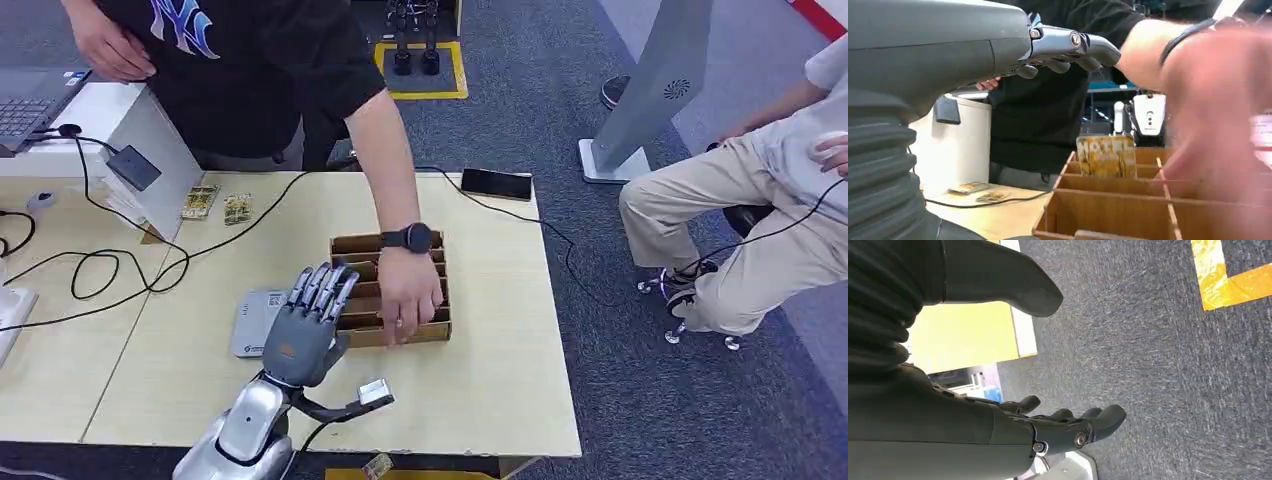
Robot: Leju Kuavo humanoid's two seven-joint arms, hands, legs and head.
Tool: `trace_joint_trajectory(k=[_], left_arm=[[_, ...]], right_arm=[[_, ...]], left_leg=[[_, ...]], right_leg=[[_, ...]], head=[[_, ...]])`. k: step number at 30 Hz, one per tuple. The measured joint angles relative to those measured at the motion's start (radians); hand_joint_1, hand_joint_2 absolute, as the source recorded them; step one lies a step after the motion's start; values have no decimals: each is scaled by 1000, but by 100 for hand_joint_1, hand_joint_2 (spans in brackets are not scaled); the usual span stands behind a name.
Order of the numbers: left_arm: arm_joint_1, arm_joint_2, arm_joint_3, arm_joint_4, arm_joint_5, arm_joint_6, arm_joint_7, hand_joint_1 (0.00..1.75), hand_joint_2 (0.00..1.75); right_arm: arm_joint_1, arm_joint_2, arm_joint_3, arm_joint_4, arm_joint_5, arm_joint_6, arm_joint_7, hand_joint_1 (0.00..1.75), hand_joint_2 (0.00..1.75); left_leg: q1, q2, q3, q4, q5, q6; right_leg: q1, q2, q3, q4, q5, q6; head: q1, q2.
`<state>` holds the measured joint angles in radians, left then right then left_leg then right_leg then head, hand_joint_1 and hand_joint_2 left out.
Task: Pass the card to the sensor for recognition and then transmit it.
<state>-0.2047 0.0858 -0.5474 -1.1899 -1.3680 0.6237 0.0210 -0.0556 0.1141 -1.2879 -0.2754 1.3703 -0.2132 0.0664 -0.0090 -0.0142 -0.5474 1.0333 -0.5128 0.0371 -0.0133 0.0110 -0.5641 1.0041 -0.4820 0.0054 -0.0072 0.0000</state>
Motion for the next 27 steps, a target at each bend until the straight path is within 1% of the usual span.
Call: trace_joint_trajectory(k=[9,21,27], left_arm=[[-22,21,-32,24,15,-26,0,0,175],[-26,30,-48,28,18,-28,0,0,175],[-27,34,-58,28,31,-41,6,0,175]], right_arm=[[-1,0,0,2,2,4,0,0,175],[-2,0,1,5,2,4,3,0,175],[-2,0,1,5,2,4,6,0,175]], left_leg=[[0,0,0,0,0,0],[0,0,0,0,0,0],[0,0,0,0,0,0]], right_leg=[[0,0,0,0,0,0],[0,0,0,0,0,0],[0,0,0,0,0,0]], head=[[0,0],[0,0],[0,0]])
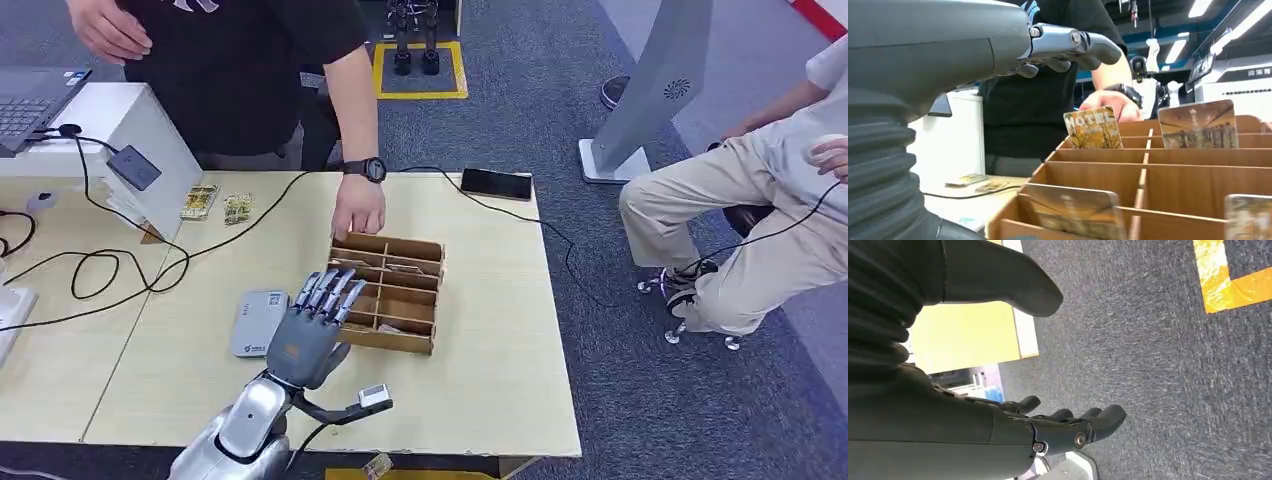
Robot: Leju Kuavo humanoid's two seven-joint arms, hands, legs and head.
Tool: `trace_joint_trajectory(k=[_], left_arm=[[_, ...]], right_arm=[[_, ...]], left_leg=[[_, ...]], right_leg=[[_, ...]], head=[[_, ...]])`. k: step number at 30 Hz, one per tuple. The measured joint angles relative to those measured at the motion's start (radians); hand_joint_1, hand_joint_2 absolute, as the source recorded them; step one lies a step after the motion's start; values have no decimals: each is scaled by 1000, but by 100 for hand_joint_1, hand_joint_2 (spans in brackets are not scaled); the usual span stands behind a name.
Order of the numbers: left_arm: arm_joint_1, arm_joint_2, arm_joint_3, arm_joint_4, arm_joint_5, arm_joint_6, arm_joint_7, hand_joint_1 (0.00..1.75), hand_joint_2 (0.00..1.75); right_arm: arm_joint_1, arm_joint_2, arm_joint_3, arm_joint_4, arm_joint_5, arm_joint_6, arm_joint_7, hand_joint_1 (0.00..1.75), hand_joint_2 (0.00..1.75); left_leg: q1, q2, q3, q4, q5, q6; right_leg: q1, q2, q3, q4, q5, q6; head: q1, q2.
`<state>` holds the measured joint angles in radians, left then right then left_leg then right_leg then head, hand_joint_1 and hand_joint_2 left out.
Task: Pass the card to the sensor for recognition and then transmit it.
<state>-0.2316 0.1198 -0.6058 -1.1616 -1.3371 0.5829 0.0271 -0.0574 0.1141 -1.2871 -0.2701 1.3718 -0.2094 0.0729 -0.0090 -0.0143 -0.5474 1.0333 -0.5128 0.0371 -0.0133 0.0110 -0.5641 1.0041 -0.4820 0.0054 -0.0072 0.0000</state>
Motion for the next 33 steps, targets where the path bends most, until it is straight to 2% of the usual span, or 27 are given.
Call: trace_joint_trajectory(k=[15,16,17,27,33], left_arm=[[0,11,-16,0,-7,-28,26,0,175],[0,11,-17,0,-6,-29,27,162,175],[0,11,-17,0,-5,-31,26,175,175],[-3,5,-24,8,47,-40,0,175,175],[-17,5,-38,20,66,-80,-16,175,175]], right_arm=[[0,0,0,0,5,0,1,0,175],[0,0,0,0,5,0,1,0,175],[0,0,0,0,6,0,1,0,175],[0,0,0,0,12,0,3,0,175],[0,0,1,0,15,1,0,0,175]], left_leg=[[0,0,0,0,0,0],[0,0,0,0,0,0],[0,0,0,0,0,0],[0,0,0,0,0,0],[0,0,0,0,0,0]], right_leg=[[0,0,0,0,0,0],[0,0,0,0,0,0],[0,0,0,0,0,0],[0,0,0,0,0,0],[0,0,0,0,0,0]], head=[[0,0],[0,0],[0,0],[0,0],[0,0]])
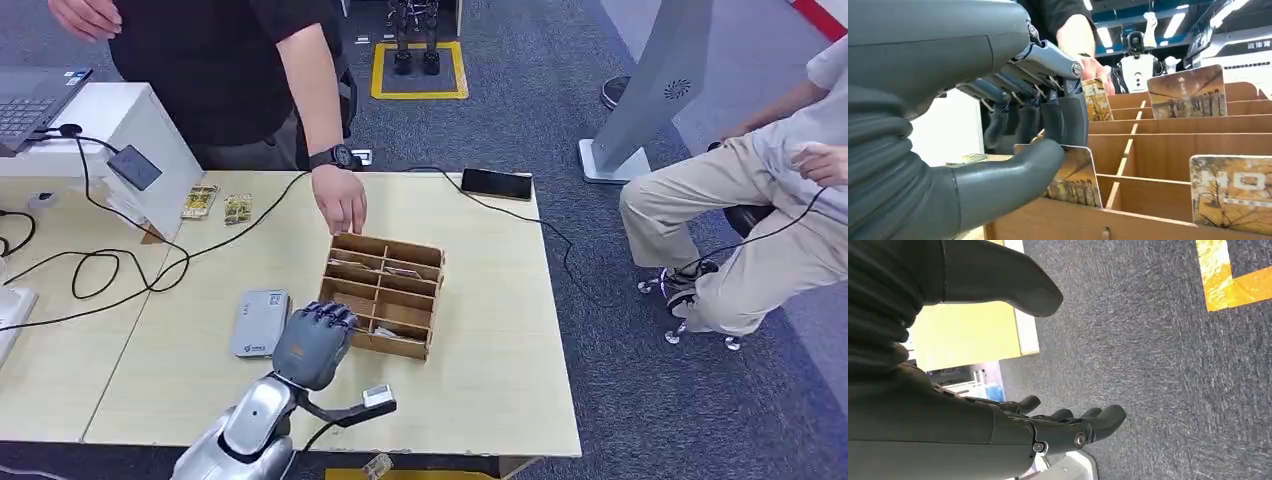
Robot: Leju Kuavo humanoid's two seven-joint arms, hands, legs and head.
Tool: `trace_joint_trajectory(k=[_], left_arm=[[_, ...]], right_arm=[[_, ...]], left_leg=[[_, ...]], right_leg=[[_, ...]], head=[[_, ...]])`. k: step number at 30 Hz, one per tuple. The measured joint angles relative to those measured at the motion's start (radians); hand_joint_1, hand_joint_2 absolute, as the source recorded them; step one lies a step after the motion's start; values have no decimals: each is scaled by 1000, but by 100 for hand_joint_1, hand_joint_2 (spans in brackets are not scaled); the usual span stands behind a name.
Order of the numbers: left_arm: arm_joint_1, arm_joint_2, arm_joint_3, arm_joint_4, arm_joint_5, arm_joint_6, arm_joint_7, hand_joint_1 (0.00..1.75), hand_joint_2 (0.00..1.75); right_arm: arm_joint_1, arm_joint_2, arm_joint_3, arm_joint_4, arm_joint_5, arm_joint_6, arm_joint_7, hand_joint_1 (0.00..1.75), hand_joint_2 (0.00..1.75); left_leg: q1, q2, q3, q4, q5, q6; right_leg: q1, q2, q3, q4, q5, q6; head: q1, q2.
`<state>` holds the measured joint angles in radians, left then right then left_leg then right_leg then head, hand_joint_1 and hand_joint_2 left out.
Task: Pass the card to the sensor for recognition and then transmit it.
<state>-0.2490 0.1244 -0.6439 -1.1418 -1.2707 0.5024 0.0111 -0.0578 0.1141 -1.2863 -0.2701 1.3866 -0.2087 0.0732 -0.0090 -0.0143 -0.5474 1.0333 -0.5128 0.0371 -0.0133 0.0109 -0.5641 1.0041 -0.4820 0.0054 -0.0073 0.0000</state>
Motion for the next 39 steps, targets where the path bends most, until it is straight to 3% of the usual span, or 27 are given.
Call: trace_joint_trajectory(k=[13,39], left_arm=[[-35,-8,-47,61,18,-78,-7,175,175],[-20,-8,-53,76,18,19,-8,175,175]], right_arm=[[-1,0,3,0,6,0,-4,0,175],[-3,0,6,1,12,0,-3,0,175]], left_leg=[[0,0,0,0,0,0],[0,0,0,0,0,0]], right_leg=[[0,0,0,0,0,0],[0,0,0,0,0,0]], head=[[0,0],[0,0]])
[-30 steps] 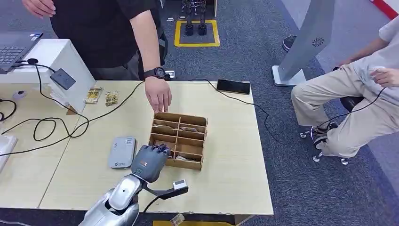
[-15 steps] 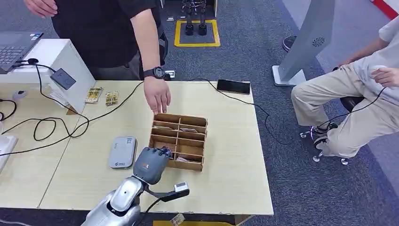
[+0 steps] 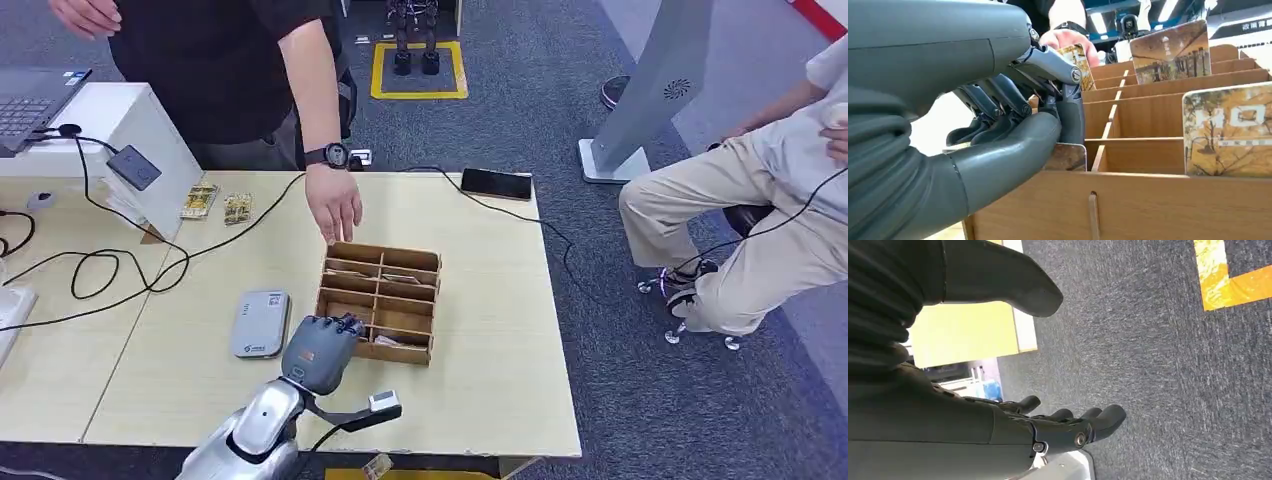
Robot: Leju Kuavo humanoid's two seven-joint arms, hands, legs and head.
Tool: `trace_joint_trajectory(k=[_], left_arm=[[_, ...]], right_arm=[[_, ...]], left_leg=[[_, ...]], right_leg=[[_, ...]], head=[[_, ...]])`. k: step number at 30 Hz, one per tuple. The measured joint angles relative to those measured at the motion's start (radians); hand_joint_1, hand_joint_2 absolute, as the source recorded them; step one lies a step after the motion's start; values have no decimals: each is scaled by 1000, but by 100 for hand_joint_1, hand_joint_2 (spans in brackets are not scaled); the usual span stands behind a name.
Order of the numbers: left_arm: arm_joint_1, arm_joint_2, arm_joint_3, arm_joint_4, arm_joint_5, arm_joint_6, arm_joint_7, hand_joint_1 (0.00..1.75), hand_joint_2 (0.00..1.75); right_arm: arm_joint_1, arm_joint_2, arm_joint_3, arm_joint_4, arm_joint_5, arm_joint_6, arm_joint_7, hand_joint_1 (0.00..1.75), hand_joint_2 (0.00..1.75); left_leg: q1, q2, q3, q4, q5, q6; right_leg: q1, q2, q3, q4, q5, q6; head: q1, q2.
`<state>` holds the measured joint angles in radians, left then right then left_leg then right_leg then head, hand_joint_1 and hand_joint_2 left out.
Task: Pass the card to the sensor for recognition and then transmit it.
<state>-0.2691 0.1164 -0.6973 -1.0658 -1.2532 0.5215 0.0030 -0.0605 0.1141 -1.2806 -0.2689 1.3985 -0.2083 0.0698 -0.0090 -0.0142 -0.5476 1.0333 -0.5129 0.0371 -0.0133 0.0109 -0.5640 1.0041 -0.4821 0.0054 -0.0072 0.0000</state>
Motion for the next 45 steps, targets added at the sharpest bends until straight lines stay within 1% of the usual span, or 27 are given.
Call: trace_joint_trajectory(k=[2,3,4,5,6,7,8,9,10,11,12,13,14,15,16,17,18,20,23,28,29,30,41,45], left_arm=[[5,0,0,0,-1,26,-1,175,175],[9,-1,0,0,2,56,-8,175,175],[20,-7,7,-12,10,99,-33,175,175],[43,-18,26,-41,21,131,-80,175,175],[71,-44,60,-80,35,152,-149,175,175],[96,-92,119,-125,78,170,-268,175,175],[117,-126,170,-154,121,170,-359,175,175],[133,-166,222,-180,151,173,-427,175,175],[144,-194,262,-206,171,174,-451,175,175],[151,-219,292,-224,178,174,-455,175,175],[158,-238,317,-238,217,175,-484,175,175],[165,-259,347,-248,305,175,-528,175,175],[170,-282,366,-258,399,175,-553,175,175],[172,-301,369,-276,528,175,-567,175,175],[172,-313,369,-293,607,177,-564,175,175],[172,-323,369,-313,667,177,-557,175,175],[172,-326,369,-331,698,177,-554,175,175],[172,-328,369,-365,727,177,-558,175,175],[172,-331,369,-399,752,177,-590,175,175],[172,-331,372,-417,776,177,-618,175,175],[171,-332,375,-417,779,177,-623,148,175],[171,-332,377,-417,780,177,-623,0,175],[167,-329,378,-416,784,177,-623,0,175],[167,-328,378,-416,752,177,-629,0,175]], right_arm=[[0,0,0,0,1,0,2,0,175],[0,0,0,1,0,-2,3,0,175],[0,0,0,2,0,-3,3,0,175],[1,0,0,3,0,-6,3,0,175],[2,1,0,3,0,-8,3,0,175],[3,2,0,3,-3,-14,3,0,175],[2,3,0,3,-4,-20,3,0,175],[2,4,0,4,-5,-22,3,0,175],[2,6,0,4,-5,-23,3,0,175],[3,8,0,4,-6,-23,3,0,175],[3,9,0,4,-6,-24,3,0,175],[4,13,0,5,-6,-25,3,0,175],[4,16,0,5,-7,-29,3,0,175],[4,20,0,5,-9,-35,3,0,175],[3,24,0,5,-9,-40,3,0,175],[2,27,0,4,-9,-42,3,0,175],[2,31,0,4,-8,-43,4,0,175],[3,34,0,3,-4,-46,7,0,175],[3,39,0,3,5,-50,10,0,175],[2,40,0,3,14,-55,16,0,175],[2,40,0,3,15,-55,17,0,175],[1,40,1,3,17,-55,17,0,175],[-2,40,8,3,34,-54,17,0,175],[-2,39,16,3,40,-53,17,0,175]], left_leg=[[0,0,0,0,0,0],[0,0,0,0,0,0],[0,0,0,0,0,0],[0,0,0,0,0,0],[-1,0,0,0,-1,1],[-1,-1,-1,0,-1,1],[-1,-1,-1,0,-1,1],[-1,0,-1,0,-1,2],[-1,0,-1,0,-1,2],[-1,0,-1,0,-1,2],[-1,0,-1,0,-2,2],[-1,0,-1,0,-2,2],[-1,0,-1,0,-1,2],[-1,-1,-1,0,-1,2],[-1,-1,-1,0,-1,2],[-1,0,-1,0,-1,2],[-1,0,0,0,-1,2],[0,0,0,0,-1,2],[0,0,0,0,-1,2],[0,0,-1,0,-1,2],[0,0,-1,0,-1,2],[-1,0,-1,0,-1,2],[-1,0,0,0,-1,2],[-1,0,-1,0,-1,2]], right_leg=[[0,0,0,0,0,0],[0,0,0,0,0,0],[0,0,0,0,0,0],[0,0,0,0,0,0],[0,0,0,0,0,0],[0,0,0,0,0,0],[0,0,0,-1,0,1],[0,0,0,-1,0,1],[0,0,0,-1,0,1],[-1,0,0,-1,0,1],[-1,0,0,-1,0,1],[-1,0,0,-2,0,1],[-1,0,0,-1,0,1],[0,-1,0,-1,0,1],[0,-1,0,-1,0,1],[0,-1,0,-1,0,1],[0,-1,0,-1,0,1],[0,-1,0,-1,0,0],[0,-1,0,-1,0,0],[0,-1,0,-1,0,1],[0,-1,0,-1,0,1],[0,-1,0,-1,0,1],[0,-1,0,-1,0,1],[0,-1,0,-1,0,1]], head=[[0,0],[0,0],[0,0],[0,0],[0,0],[0,0],[2,0],[2,0],[2,0],[2,0],[2,0],[2,0],[1,0],[2,0],[2,0],[1,0],[1,0],[1,0],[1,0],[1,0],[1,0],[1,0],[1,0],[1,0]])
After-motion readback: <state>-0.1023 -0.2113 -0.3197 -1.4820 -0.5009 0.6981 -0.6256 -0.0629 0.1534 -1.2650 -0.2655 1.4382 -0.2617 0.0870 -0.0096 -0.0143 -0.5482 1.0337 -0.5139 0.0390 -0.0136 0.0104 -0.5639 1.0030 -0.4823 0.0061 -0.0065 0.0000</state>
